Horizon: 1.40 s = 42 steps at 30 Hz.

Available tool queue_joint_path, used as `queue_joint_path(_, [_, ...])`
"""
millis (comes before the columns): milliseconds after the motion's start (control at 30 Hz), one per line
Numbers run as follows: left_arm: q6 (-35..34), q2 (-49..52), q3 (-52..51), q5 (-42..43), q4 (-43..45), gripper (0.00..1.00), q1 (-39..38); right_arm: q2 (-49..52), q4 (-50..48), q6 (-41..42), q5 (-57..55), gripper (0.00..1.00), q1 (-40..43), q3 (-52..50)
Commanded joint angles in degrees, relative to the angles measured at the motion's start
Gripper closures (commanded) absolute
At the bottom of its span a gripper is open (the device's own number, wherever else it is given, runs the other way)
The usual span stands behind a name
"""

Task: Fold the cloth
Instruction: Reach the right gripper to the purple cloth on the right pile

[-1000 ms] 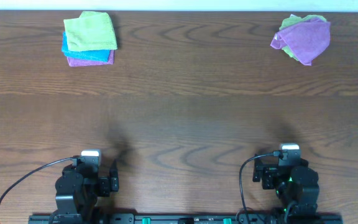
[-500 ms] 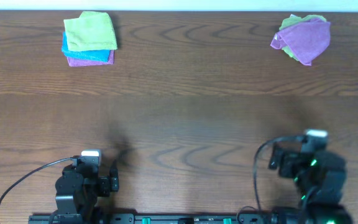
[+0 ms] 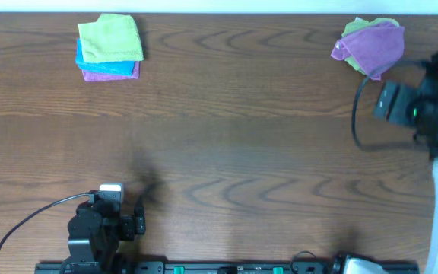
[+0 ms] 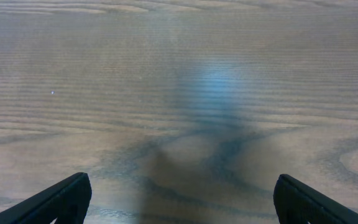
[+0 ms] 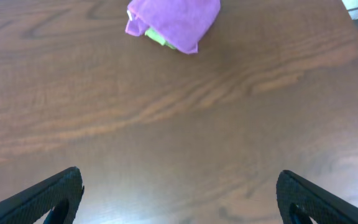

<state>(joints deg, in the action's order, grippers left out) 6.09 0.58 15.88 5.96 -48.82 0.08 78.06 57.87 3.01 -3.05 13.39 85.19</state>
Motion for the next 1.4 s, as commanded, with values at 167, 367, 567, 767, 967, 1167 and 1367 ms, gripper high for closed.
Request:
queue_joint_path(167, [0.8, -0.4, -0.5, -0.4, -0.7, 0.05, -0.3, 19.2, 0.0, 0.6, -0.1, 0.01, 2.7, 14.7])
queue_joint_path(367, [0.8, -0.4, -0.5, -0.4, -0.7, 0.05, -0.3, 27.0, -3.1, 0.6, 0.5, 0.01, 2.8, 18.2])
queue_joint_path(567, [0.8, -0.4, -0.5, -0.4, -0.7, 0.05, -0.3, 28.6, -11.3, 0.6, 2.3, 0.01, 2.7, 18.1])
queue_joint_path(767, [0.8, -0.4, -0.5, -0.4, -0.7, 0.05, -0.3, 32.2, -20.5, 1.8, 3.7, 0.01, 3.3, 18.1])
queue_joint_path(967, [0.8, -0.4, -0.5, -0.4, -0.7, 0.05, -0.3, 38.9, -29.4, 3.1, 4.2, 0.01, 3.5, 18.1])
queue_joint_path(1167, [0.8, -0.4, -0.5, -0.4, -0.7, 0.05, -0.3, 45.7, -38.7, 7.0, 5.6, 0.01, 3.5, 18.3])
queue_joint_path(1367, [0.8, -0.4, -0.5, -0.4, -0.7, 0.05, -0.3, 51.3, -43.3, 9.0, 7.3, 0.01, 3.4, 18.3])
